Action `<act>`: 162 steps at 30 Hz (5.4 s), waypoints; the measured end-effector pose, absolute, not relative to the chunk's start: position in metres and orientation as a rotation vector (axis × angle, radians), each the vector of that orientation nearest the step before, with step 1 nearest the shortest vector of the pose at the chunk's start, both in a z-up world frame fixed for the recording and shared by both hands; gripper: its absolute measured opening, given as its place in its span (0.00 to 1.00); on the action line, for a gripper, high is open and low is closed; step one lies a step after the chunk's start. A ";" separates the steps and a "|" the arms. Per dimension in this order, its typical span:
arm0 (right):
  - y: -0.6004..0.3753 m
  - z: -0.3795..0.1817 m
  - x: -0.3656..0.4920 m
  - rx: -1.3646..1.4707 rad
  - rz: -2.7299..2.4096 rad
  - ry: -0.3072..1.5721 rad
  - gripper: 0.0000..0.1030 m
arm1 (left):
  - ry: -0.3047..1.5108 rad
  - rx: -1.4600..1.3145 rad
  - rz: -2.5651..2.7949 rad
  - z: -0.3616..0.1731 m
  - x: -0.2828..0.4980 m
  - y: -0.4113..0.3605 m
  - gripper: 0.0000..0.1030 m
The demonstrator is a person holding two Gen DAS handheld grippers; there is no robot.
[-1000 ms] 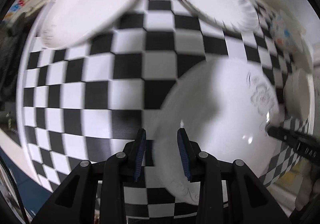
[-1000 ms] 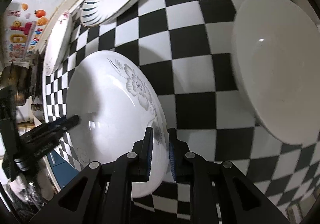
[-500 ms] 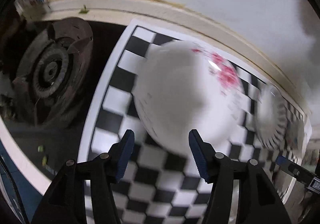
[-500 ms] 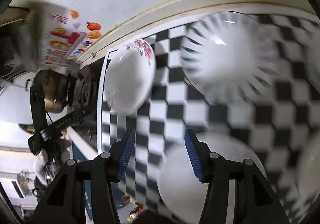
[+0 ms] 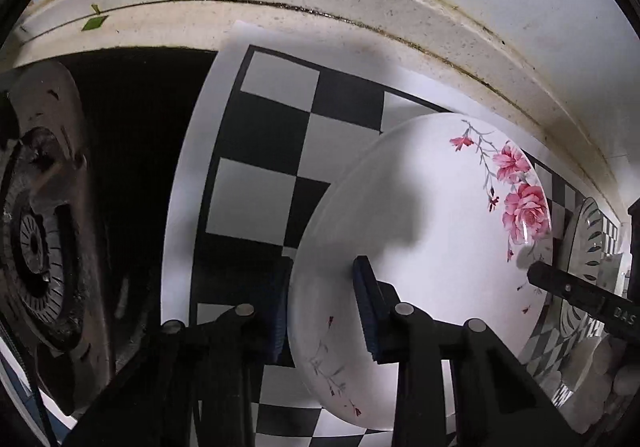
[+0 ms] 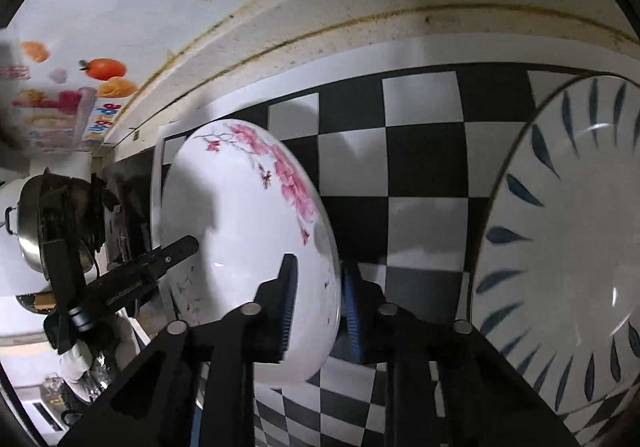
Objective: Organize plates and bowls
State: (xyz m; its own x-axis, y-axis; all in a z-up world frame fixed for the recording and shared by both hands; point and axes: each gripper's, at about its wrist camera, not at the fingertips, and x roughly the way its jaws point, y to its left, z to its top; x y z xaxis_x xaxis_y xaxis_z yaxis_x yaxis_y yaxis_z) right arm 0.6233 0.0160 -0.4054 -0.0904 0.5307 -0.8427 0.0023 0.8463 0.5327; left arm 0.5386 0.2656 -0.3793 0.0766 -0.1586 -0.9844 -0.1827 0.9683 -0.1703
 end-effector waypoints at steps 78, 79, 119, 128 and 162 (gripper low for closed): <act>-0.242 -0.367 0.374 0.356 0.275 1.631 0.08 | 1.633 0.198 -0.184 -0.342 0.353 -0.036 0.21; -0.241 -0.367 0.374 0.350 0.277 1.634 0.08 | 1.632 0.198 -0.184 -0.341 0.353 -0.037 0.21; -0.229 -0.332 0.579 0.389 0.204 1.501 0.45 | 1.568 -0.163 -0.204 -0.311 0.549 0.012 0.29; -0.226 -0.398 0.637 0.410 0.164 1.600 0.24 | 1.625 -0.160 -0.252 -0.357 0.588 0.000 0.17; -0.231 -0.274 0.507 0.349 0.332 1.440 0.10 | 1.378 -0.088 -0.287 -0.206 0.442 0.014 0.16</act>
